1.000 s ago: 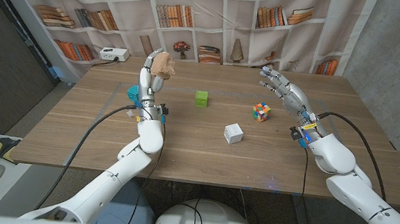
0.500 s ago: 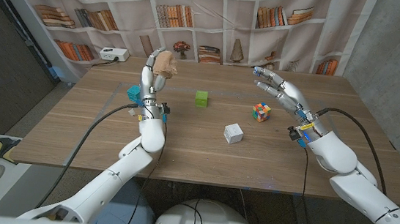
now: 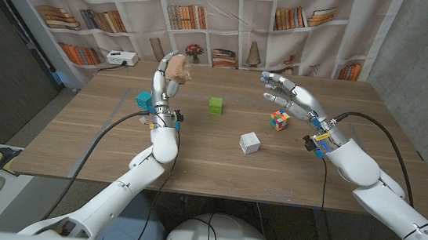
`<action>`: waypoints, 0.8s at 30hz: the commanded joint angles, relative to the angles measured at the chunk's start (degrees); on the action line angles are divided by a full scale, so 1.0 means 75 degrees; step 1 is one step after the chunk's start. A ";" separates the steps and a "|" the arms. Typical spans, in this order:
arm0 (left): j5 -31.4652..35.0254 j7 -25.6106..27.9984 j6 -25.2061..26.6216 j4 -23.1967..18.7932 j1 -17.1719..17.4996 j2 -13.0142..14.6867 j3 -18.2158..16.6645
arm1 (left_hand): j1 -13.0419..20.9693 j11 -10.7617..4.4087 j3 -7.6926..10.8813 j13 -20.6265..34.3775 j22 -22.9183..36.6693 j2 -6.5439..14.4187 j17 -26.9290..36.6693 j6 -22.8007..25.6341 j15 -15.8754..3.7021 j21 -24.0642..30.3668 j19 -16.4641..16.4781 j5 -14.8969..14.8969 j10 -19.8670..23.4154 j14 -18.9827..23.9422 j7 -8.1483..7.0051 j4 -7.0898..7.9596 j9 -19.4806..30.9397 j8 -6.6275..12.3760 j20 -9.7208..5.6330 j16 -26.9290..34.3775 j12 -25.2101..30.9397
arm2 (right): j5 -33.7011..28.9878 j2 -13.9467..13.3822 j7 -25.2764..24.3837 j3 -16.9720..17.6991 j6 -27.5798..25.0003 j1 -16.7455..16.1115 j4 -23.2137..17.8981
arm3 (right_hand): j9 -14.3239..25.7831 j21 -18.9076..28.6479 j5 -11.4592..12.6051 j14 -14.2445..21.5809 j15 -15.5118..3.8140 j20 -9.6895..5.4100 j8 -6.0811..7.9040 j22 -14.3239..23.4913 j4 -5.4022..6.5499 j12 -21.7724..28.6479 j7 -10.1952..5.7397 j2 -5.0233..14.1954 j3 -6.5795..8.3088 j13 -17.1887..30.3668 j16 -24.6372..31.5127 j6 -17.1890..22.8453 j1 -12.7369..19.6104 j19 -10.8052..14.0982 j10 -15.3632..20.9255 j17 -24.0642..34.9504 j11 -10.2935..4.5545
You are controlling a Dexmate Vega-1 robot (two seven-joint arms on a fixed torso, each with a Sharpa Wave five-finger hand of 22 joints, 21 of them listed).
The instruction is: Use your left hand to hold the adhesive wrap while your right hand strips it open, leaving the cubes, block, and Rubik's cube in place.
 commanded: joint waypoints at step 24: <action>-0.0110 -0.0087 -0.0142 0.0275 -0.0129 -0.0128 0.0186 | -0.0032 -0.0002 -0.0015 0.0042 -0.0002 -0.0069 -0.0009 0.0103 -0.0032 -0.0035 0.0004 0.0059 0.0146 0.0028 -0.0084 0.0027 0.0016 0.0002 0.0019 0.0040 -0.0064 | -0.2046 0.0412 -0.1217 -0.0080 -0.1305 -0.0309 -0.1214 | 0.0073 0.0164 -0.0068 0.0817 -0.0458 0.0199 0.0034 0.0059 0.0085 0.0060 0.0006 -0.0159 0.0093 0.0391 0.0460 0.0330 0.0542 0.0712 0.0024 0.0242 0.0116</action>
